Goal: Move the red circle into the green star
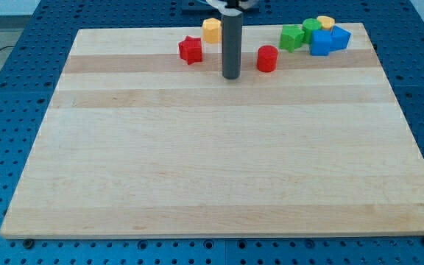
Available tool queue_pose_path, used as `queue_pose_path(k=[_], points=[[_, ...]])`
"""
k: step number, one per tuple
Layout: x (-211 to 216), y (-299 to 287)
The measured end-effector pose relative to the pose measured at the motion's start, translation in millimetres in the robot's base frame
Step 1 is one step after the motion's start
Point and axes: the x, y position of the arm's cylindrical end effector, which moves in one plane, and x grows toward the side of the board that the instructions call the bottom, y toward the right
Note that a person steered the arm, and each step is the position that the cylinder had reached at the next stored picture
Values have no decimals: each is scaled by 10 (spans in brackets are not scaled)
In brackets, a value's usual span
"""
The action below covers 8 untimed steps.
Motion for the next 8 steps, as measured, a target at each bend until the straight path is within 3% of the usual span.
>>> queue_pose_path(k=[3,5,8], points=[[-309,704],[-304,-54],[-425,908]])
